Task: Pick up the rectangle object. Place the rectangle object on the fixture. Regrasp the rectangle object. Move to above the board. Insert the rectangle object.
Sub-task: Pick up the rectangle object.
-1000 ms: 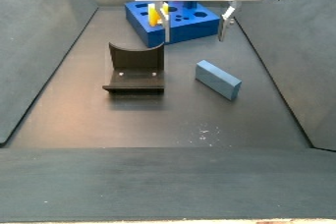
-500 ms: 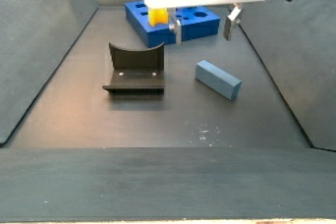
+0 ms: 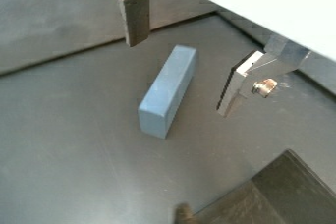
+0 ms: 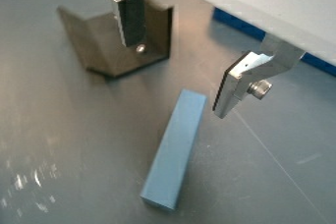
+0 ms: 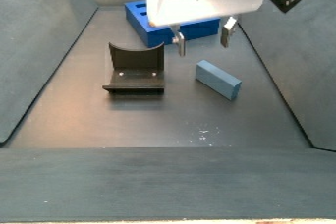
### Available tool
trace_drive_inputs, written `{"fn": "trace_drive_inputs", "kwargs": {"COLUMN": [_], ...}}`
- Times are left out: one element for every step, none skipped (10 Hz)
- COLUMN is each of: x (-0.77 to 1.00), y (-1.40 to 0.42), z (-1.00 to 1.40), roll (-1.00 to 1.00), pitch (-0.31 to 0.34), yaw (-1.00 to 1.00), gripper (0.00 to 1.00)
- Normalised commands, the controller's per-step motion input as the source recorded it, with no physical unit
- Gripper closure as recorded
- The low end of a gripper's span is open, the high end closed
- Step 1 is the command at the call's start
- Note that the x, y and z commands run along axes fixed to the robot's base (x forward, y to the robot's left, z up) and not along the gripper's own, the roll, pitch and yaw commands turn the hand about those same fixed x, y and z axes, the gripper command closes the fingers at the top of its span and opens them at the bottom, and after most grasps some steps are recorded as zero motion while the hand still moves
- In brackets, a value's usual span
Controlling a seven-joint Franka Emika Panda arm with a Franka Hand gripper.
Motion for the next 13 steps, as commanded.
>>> {"fn": "trace_drive_inputs", "kwargs": {"x": [0.02, 0.01, 0.00, -0.19, -0.06, -0.97, -0.64, 0.00, 0.00, -0.15, -0.61, 0.00, 0.00], "y": [0.00, 0.00, 0.00, 0.11, 0.00, 0.36, 0.00, 0.00, -0.05, 0.00, 0.00, 0.01, 0.00], "z": [-0.60, -0.61, -0.70, -0.45, -0.31, -0.63, -0.06, 0.00, -0.03, -0.30, -0.15, 0.00, 0.00], "roll": [-0.02, -0.02, 0.00, 0.00, 0.00, -0.25, -0.02, -0.01, 0.09, 0.00, 0.00, -0.02, 0.00], "pitch": [0.160, 0.160, 0.180, 0.000, -0.146, -0.437, -0.380, 0.000, -0.017, -0.243, -0.623, 0.000, 0.000], "yaw": [1.00, 1.00, 1.00, 0.76, 0.00, -0.03, -0.25, 0.00, 0.00, 0.00, -0.05, 0.00, 0.00], "gripper": [0.00, 0.00, 0.00, 0.00, 0.00, 0.00, 0.00, 0.00, 0.00, 0.00, 0.00, 0.00, 1.00]}}
